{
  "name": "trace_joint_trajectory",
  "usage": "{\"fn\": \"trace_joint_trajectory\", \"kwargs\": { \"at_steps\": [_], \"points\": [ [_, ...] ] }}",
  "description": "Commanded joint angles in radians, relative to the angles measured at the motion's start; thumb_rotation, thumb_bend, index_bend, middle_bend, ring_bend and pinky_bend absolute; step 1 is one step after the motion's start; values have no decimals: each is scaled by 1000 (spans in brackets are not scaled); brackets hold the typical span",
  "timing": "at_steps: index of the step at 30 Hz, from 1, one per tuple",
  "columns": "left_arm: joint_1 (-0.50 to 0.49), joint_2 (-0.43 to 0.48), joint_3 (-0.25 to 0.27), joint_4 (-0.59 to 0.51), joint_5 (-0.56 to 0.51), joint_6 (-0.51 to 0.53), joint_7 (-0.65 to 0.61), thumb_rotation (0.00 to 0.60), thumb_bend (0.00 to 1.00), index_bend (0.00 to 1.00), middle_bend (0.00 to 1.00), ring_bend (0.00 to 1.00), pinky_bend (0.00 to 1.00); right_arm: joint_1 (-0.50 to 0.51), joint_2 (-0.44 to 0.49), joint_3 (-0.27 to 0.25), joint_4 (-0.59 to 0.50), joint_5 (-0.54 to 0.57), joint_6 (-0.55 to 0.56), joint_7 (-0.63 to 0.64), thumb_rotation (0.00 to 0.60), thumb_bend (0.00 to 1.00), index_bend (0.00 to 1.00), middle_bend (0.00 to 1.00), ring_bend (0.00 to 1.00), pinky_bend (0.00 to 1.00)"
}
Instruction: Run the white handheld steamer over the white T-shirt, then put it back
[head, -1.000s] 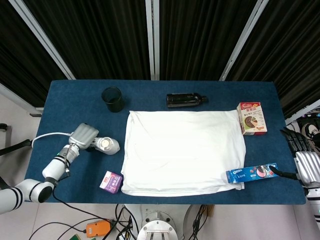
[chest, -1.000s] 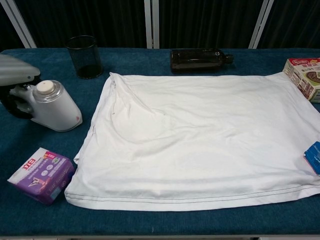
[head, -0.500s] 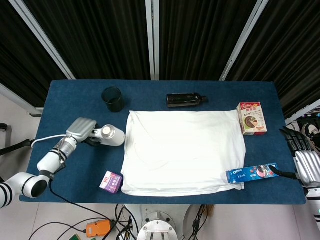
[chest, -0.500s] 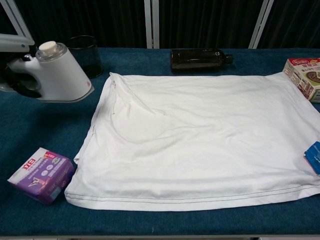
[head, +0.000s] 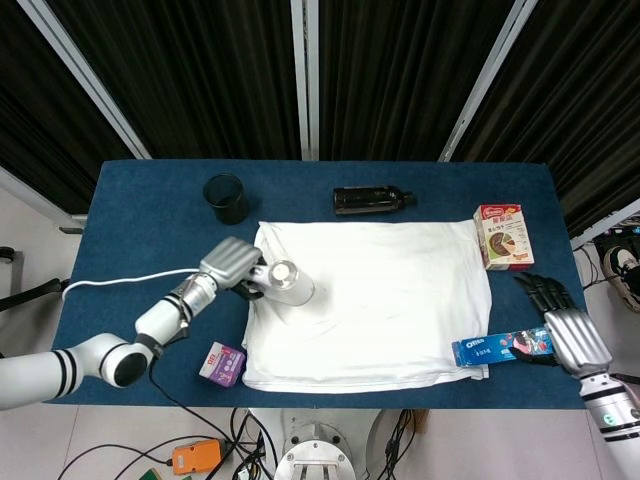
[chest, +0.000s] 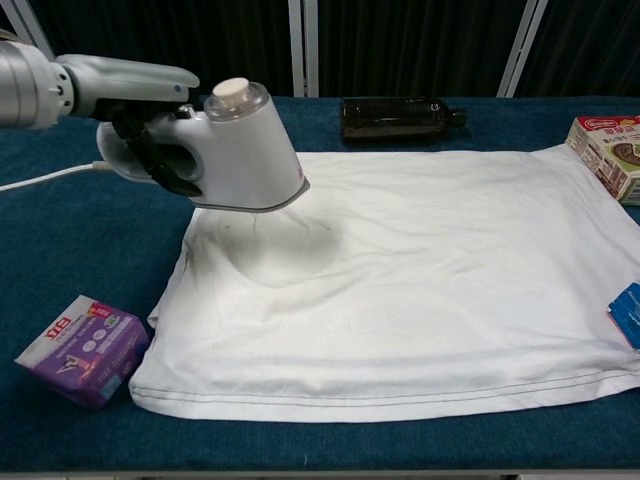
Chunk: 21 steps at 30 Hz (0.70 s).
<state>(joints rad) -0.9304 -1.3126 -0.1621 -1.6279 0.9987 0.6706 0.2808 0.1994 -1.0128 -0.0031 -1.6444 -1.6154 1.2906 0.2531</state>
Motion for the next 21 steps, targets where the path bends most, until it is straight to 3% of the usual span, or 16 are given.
{"fn": "trace_joint_trajectory", "kwargs": {
  "at_steps": [1,5,9,21],
  "points": [
    [-129,-90,38,-4,-192,59,237,463,872,856,922,814,654,26,-28,-30,8,-39,-42,-11,600,402,12,77,0,95],
    [-209,-140,71,-7,-327,128,407,410,871,856,922,813,654,52,-47,-57,8,-71,-91,-17,600,553,28,78,0,114],
    [-284,-191,96,-1,-444,177,543,396,864,856,920,812,654,64,-68,-70,19,-96,-93,-6,600,631,40,84,6,114],
    [-415,-278,91,63,-644,130,612,371,858,855,919,811,654,89,-107,-96,51,-128,-97,13,600,673,56,96,17,114]
  ]
}}
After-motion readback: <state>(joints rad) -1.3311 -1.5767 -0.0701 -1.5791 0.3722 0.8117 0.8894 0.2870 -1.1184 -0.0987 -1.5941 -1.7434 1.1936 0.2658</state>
